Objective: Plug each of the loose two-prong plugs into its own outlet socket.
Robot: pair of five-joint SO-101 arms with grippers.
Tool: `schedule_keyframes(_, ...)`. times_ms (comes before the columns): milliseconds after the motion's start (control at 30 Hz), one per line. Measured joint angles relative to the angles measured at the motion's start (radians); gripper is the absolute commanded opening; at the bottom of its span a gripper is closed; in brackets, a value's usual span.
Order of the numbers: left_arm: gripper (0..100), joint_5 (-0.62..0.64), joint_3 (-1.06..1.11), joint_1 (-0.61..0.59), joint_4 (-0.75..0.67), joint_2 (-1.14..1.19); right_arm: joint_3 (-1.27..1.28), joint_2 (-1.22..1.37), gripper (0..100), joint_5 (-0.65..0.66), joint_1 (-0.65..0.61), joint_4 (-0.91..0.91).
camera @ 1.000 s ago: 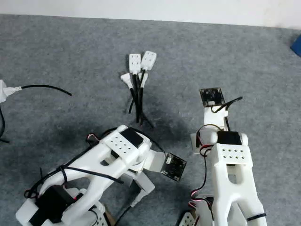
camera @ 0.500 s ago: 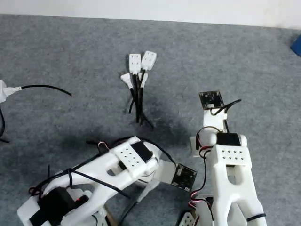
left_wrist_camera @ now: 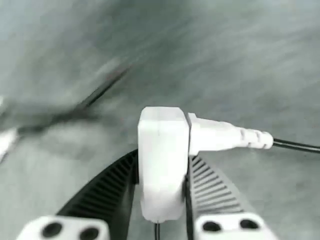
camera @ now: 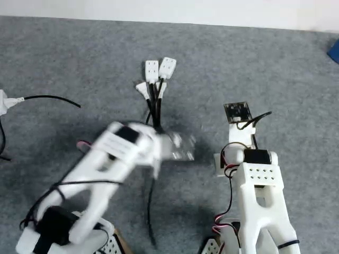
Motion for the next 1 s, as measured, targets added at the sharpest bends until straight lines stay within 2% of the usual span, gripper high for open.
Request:
schedule_keyframes(233,1,0.092,-0.213,-0.402,-0.006,0.005,0.021,0.000,30.7,0.000,-0.051,0.000)
schedule_keyframes(333,1,0.152,-0.275,-0.571,-0.092,0.023,0.021,-0.003,30.7,0.000,-0.054,0.000)
schedule_keyframes(433,1,0.178,-0.339,-0.735,-0.195,0.109,0.021,-0.003,30.7,0.000,-0.058,0.000)
schedule_keyframes(567,1,0.192,-0.499,-0.902,-0.241,0.308,0.021,-0.003,30.7,0.000,-0.058,0.000)
schedule_keyframes(733,1,0.261,-0.830,-1.007,-0.221,0.654,0.021,-0.003,30.7,0.000,-0.058,0.000)
schedule_keyframes(933,1,0.276,-1.300,-1.026,0.000,1.043,0.021,-0.003,30.7,0.000,-0.061,0.000)
schedule_keyframes(1000,5,0.281,-1.453,-1.026,0.084,1.140,0.021,-0.003,30.7,0.000,-0.063,0.000)
